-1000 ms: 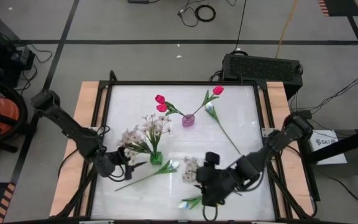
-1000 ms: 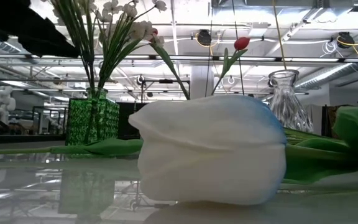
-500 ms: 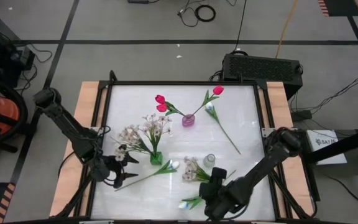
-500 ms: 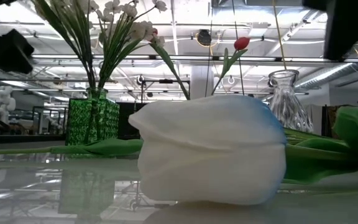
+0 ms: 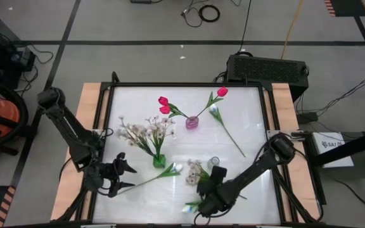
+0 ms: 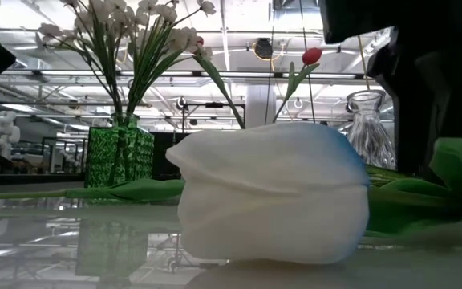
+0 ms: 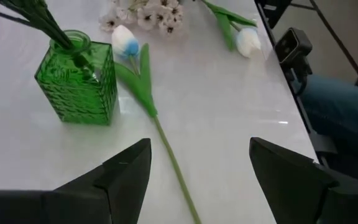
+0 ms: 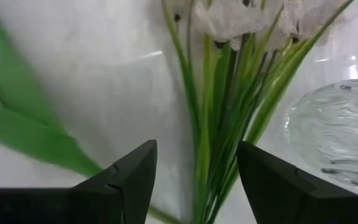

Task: Sort flowers into vase by color
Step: Put the white flowers into the green vase

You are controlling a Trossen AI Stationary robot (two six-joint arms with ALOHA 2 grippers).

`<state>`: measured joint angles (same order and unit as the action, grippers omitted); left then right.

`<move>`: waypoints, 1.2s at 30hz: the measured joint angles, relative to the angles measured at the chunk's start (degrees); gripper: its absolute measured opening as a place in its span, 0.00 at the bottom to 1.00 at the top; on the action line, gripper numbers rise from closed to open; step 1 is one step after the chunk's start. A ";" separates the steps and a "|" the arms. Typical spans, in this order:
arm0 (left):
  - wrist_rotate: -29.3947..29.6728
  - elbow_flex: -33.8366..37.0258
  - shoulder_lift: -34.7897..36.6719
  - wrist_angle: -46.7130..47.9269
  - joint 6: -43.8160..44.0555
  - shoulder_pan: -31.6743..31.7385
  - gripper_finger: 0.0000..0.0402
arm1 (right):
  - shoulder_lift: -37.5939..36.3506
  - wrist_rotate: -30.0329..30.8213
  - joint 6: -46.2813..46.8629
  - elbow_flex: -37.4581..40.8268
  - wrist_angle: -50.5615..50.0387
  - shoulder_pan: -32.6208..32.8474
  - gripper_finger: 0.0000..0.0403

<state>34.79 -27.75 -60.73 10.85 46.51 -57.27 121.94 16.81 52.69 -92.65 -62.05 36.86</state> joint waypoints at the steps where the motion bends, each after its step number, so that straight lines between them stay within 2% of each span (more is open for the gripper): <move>1: 0.06 0.00 -0.02 0.09 0.56 -0.35 0.69 | 0.16 0.56 0.01 0.19 -0.10 -0.11 0.53; 6: 0.67 0.00 -0.07 0.38 2.82 -2.34 0.69 | 0.19 0.46 0.39 3.73 2.57 -0.95 0.52; 11: 2.80 -0.04 -1.71 -0.26 4.25 -4.34 0.69 | -0.22 -0.06 0.41 6.66 7.07 -1.31 0.45; 15: 3.99 -0.04 -4.01 -1.98 4.24 -4.86 0.69 | -0.21 -0.78 0.20 6.96 8.18 -1.61 0.32; 22: 4.91 -0.04 -7.86 -6.53 4.02 -4.86 0.69 | -0.32 -0.87 0.20 7.05 10.30 -1.65 0.03; 25: 4.98 -0.04 -8.98 -8.66 3.70 -4.86 0.69 | -1.29 0.25 0.41 7.33 10.41 -1.65 0.03; 31: 5.62 -0.04 -10.79 -13.78 2.32 -5.85 0.69 | -7.07 7.02 -1.24 6.08 11.40 -1.96 0.01; 36: 9.58 -0.04 -13.02 -21.50 -2.78 -7.90 0.69 | -12.92 9.77 -5.35 5.51 14.08 -1.81 0.01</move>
<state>44.37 -27.79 -73.75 -10.64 43.74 -65.16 109.02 26.59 47.34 -87.14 -47.96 35.05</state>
